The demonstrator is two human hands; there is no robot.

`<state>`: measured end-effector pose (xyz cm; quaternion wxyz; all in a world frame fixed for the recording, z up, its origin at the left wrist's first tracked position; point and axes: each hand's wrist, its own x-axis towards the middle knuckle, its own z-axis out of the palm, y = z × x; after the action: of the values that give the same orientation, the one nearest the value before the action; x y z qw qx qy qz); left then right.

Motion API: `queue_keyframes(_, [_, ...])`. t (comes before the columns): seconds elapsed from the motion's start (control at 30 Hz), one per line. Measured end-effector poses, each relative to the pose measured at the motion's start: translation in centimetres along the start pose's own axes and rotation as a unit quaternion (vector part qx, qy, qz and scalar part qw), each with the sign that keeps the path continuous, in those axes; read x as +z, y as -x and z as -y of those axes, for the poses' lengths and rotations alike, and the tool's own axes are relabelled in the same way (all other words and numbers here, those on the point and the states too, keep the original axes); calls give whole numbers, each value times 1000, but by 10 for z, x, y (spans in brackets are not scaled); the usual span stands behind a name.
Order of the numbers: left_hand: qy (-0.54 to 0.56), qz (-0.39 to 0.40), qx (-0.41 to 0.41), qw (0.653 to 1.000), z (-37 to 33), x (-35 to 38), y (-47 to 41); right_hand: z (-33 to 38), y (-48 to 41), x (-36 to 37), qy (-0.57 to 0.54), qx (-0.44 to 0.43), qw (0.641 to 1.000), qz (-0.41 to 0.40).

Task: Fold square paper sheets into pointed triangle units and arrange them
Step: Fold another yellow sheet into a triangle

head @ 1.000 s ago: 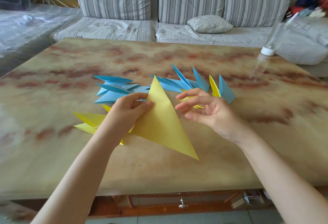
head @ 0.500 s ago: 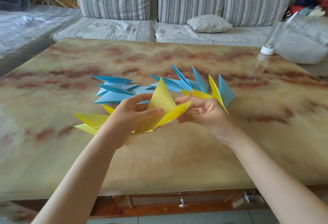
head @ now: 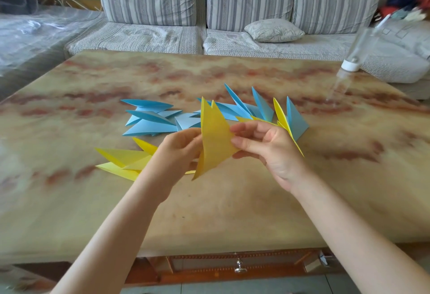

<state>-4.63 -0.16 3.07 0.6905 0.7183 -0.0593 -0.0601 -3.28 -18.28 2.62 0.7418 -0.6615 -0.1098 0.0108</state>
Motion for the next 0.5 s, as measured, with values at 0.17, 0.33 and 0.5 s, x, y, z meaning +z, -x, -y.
queue_keyframes(0.17, [88,-35,7,995,-4,-4,-4,2,2,0,50,-19,998,20])
queue_keyframes(0.33, [92,-65,53,992,-3,-10,-5,3,4,2,72,-17,996,45])
queue_keyframes(0.5, [99,-102,73,987,-3,-5,-3,5,6,3,79,3,996,40])
